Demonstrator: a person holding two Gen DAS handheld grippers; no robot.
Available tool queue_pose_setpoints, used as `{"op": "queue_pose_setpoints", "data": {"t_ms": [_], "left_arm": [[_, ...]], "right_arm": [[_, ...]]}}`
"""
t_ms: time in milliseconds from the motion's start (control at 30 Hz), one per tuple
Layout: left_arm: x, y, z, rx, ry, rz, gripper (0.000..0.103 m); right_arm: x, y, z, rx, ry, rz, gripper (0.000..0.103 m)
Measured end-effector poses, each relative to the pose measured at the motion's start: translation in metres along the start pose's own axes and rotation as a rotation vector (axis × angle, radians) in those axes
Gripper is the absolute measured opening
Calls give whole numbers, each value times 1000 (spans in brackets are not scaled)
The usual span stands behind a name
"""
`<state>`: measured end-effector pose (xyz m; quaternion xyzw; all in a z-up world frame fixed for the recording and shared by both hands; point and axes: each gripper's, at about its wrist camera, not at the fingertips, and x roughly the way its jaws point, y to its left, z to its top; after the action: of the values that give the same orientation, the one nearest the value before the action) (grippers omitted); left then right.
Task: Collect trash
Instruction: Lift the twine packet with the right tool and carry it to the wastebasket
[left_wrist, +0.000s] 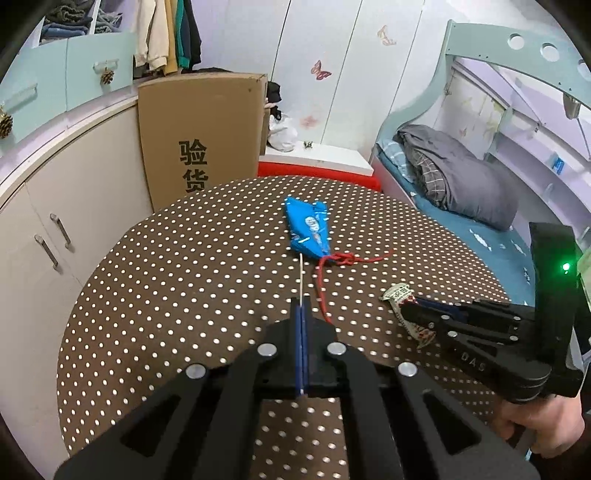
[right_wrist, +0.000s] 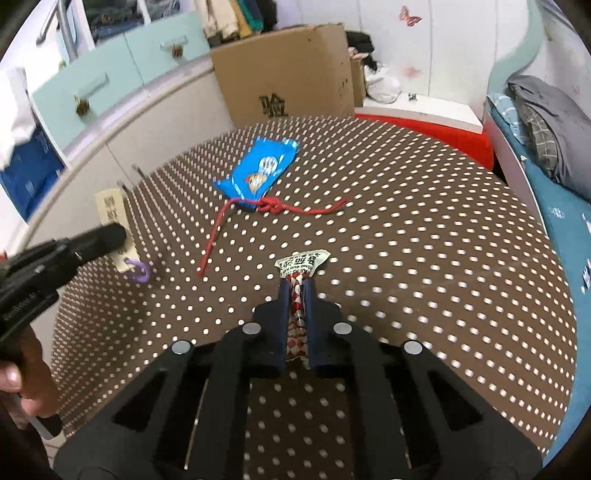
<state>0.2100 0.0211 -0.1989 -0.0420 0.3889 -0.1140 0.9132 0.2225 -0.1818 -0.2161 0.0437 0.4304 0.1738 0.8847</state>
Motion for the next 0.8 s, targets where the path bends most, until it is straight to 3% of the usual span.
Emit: {"op": "queue_pose_setpoints", "data": {"t_ms": [67, 333, 800], "left_arm": [[-4, -6, 1, 8, -7, -8, 0], [-17, -52, 14, 56, -44, -75, 0], [-33, -198, 44, 220, -109, -278, 0]], "right_arm": [[-17, -16, -3, 56, -29, 41, 8], [-90, -70, -12, 130, -144, 21, 8], [-221, -192, -40, 316, -350, -123, 8]]}}
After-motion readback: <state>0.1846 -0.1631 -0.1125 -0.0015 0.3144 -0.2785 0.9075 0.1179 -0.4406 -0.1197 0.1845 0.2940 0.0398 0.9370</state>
